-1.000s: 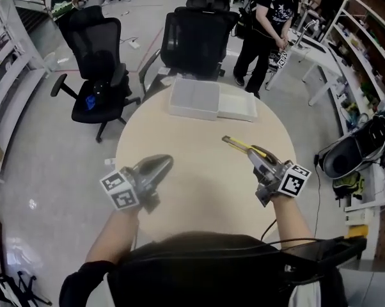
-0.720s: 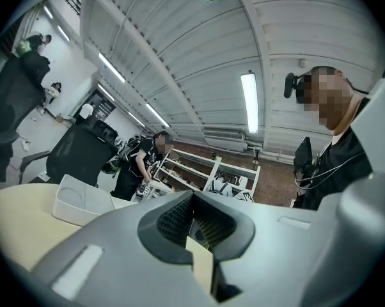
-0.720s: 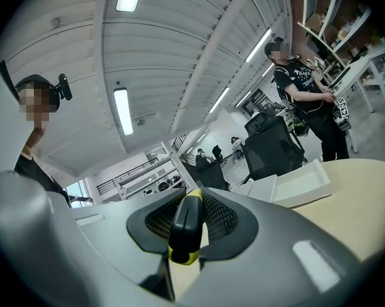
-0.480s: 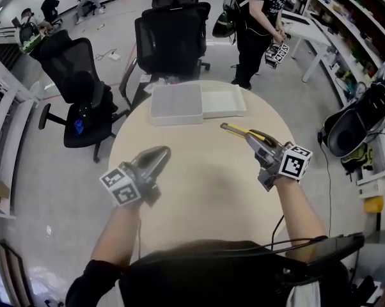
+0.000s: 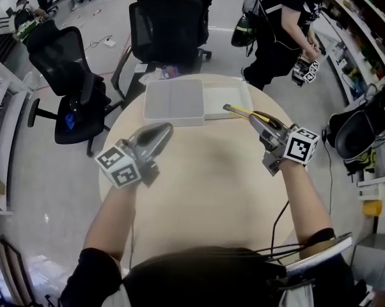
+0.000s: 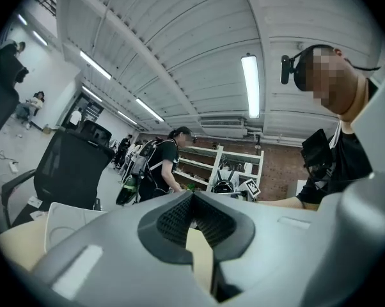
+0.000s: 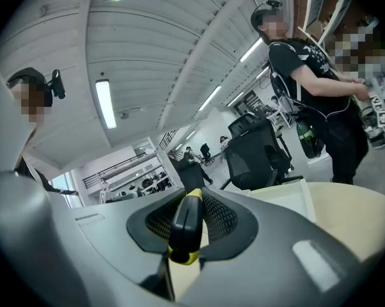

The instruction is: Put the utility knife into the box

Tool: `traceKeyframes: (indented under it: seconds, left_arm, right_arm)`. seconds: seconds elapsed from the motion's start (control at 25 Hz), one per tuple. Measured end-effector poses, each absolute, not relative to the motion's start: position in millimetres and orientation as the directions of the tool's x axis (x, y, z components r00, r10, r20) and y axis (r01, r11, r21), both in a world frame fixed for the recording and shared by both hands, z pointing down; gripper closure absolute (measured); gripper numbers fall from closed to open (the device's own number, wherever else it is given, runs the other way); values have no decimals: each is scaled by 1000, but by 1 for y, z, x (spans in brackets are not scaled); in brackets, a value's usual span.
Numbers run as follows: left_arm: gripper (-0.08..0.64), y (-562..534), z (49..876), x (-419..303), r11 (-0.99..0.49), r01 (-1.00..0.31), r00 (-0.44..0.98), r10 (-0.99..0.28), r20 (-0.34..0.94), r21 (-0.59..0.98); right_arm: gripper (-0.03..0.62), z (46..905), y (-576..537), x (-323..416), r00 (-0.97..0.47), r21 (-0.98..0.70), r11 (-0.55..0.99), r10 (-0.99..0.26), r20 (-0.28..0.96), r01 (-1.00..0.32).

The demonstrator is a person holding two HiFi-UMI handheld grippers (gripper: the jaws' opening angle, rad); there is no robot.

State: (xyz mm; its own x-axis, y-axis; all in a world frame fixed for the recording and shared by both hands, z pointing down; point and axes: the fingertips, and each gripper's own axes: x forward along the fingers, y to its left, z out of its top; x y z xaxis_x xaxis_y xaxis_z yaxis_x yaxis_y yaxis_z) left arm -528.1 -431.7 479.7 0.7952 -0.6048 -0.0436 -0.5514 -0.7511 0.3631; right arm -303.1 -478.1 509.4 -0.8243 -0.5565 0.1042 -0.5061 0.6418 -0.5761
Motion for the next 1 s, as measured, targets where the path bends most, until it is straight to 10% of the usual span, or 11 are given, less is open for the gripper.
traceKeyframes:
  seconds: [1.0]
  left_arm:
    - [560,-606,598,-476,-764,-556,821,-566,71,328]
  right_arm:
    - [499,675,-669,-328,-866,-684,532,-335,372,-500]
